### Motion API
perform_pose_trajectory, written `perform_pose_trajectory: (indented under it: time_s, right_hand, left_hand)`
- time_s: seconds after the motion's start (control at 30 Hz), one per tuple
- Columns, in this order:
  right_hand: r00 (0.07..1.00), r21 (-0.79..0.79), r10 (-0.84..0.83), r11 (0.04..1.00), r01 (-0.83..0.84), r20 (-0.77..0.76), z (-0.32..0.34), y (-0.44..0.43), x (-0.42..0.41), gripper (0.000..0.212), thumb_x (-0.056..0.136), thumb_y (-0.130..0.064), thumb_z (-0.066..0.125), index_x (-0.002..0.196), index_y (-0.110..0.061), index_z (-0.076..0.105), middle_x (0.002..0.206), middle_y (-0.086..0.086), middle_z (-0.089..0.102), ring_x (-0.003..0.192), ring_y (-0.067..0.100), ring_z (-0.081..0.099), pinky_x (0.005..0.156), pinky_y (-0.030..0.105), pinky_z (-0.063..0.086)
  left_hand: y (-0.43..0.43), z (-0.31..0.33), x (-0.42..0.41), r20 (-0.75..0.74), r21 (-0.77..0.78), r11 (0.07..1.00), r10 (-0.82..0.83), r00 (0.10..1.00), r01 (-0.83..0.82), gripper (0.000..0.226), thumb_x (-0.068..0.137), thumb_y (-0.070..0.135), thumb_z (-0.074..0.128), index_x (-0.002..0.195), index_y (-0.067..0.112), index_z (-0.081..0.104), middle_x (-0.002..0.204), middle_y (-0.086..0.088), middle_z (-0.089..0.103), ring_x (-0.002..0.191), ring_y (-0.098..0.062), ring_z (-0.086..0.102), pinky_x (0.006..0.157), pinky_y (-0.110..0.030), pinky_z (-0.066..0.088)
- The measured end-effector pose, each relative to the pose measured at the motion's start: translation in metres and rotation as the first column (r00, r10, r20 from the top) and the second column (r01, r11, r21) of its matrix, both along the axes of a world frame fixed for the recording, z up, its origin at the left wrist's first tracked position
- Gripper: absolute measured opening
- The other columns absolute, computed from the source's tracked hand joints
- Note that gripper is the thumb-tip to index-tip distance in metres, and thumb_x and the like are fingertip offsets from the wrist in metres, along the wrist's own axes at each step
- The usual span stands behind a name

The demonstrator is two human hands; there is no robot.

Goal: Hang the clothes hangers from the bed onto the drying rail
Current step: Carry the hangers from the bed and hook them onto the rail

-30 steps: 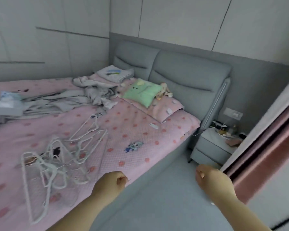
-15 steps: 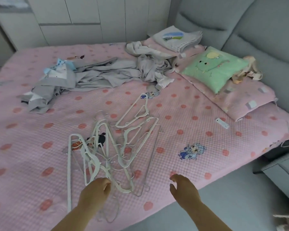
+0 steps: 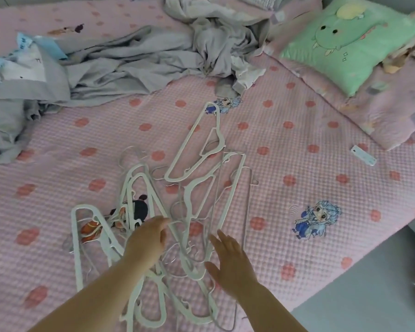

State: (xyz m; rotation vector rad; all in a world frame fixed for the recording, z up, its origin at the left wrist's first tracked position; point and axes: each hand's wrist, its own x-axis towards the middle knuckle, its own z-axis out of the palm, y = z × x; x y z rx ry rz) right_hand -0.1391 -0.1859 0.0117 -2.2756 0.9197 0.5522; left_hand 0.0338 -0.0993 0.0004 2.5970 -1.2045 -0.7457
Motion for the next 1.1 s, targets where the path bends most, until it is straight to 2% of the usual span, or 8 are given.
perform_pose_trajectory:
  time_s: [0.23,0.33,0.43,0.53,0.57,0.67,0.93,1.1]
  right_hand:
    - [0.997,0.057,-0.065,0.996,0.067,-0.043,-0.03,-0.006,0.005,0.056,0.097,-0.035,0.037,0.146,-0.032,0.01,0.156,-0.008,-0.006,0.145,0.017,-0.003,0.118,0.032,0.004]
    - [0.983,-0.167,-0.112,0.977,0.136,0.142,-0.035,-0.007,0.01,0.048,0.093,-0.036,0.045,0.138,-0.026,0.035,0.154,-0.006,0.012,0.142,0.022,0.021,0.115,0.034,0.022]
    - [0.986,-0.142,-0.134,0.979,0.147,0.102,-0.04,-0.006,0.008,0.046,0.088,-0.036,0.054,0.131,-0.023,0.044,0.151,-0.005,0.027,0.138,0.02,0.03,0.11,0.034,0.032]
    - [0.982,-0.142,-0.187,0.971,0.19,0.04,-0.041,-0.009,0.0,0.057,0.05,-0.044,0.085,0.102,-0.026,0.067,0.116,-0.009,0.066,0.106,0.011,0.064,0.075,0.023,0.057]
    - [0.974,-0.114,-0.223,0.967,0.227,0.047,-0.043,-0.008,-0.002,0.054,0.059,-0.04,0.082,0.107,-0.025,0.065,0.122,-0.009,0.062,0.112,0.011,0.06,0.079,0.024,0.056]
    - [0.966,-0.027,-0.257,0.966,0.258,0.029,-0.042,-0.012,-0.007,0.04,0.094,-0.023,0.045,0.134,-0.022,0.04,0.147,-0.01,0.033,0.138,0.008,0.026,0.108,0.024,0.035]
    - [0.961,-0.049,-0.263,0.965,0.259,-0.086,-0.039,-0.014,-0.023,0.038,0.094,-0.005,0.035,0.127,-0.02,0.047,0.129,-0.007,0.053,0.123,0.01,0.041,0.096,0.025,0.042]
    - [0.94,-0.044,-0.319,0.948,0.316,-0.122,-0.03,-0.008,-0.029,0.038,0.094,-0.006,0.033,0.125,-0.024,0.048,0.124,-0.001,0.054,0.115,0.014,0.05,0.094,0.027,0.044]
  left_hand:
    - [-0.081,-0.024,0.045,0.075,0.048,0.988,-0.148,0.986,0.144,0.047,0.095,0.013,0.038,0.141,0.013,0.028,0.149,-0.006,0.03,0.137,-0.023,0.029,0.108,-0.034,0.028]
    - [-0.105,-0.038,0.057,0.095,0.116,0.974,-0.207,0.974,0.195,0.053,0.096,0.018,0.035,0.146,0.014,0.017,0.155,-0.007,0.016,0.143,-0.023,0.015,0.117,-0.035,0.014]
    - [-0.121,-0.051,0.065,0.091,0.187,0.958,-0.238,0.967,0.218,0.055,0.096,0.022,0.037,0.146,0.014,0.015,0.152,-0.007,0.025,0.141,-0.023,0.02,0.116,-0.036,0.016]
    - [-0.129,-0.055,0.067,0.102,0.238,0.959,-0.185,0.977,0.156,0.055,0.095,0.026,0.039,0.144,0.015,0.019,0.141,-0.01,0.041,0.131,-0.029,0.038,0.108,-0.038,0.026]
    - [-0.13,-0.055,0.067,0.121,0.256,0.955,-0.185,0.975,0.149,0.052,0.095,0.027,0.039,0.143,0.015,0.022,0.137,-0.011,0.047,0.126,-0.031,0.043,0.105,-0.038,0.03]
    - [-0.129,-0.051,0.067,0.142,0.284,0.947,-0.197,0.97,0.151,0.044,0.097,0.03,0.037,0.138,0.015,0.032,0.12,-0.011,0.061,0.113,-0.029,0.055,0.095,-0.034,0.034]
    - [-0.109,-0.032,0.069,0.04,0.275,0.955,-0.125,0.991,0.109,0.032,0.096,0.019,0.034,0.117,0.013,0.058,0.119,-0.011,0.061,0.11,-0.03,0.055,0.09,-0.033,0.042]
    - [-0.106,-0.015,0.063,0.064,0.287,0.942,-0.199,0.978,0.174,0.045,0.098,0.036,0.022,0.128,0.019,0.05,0.126,-0.009,0.058,0.115,-0.027,0.053,0.094,-0.034,0.036]
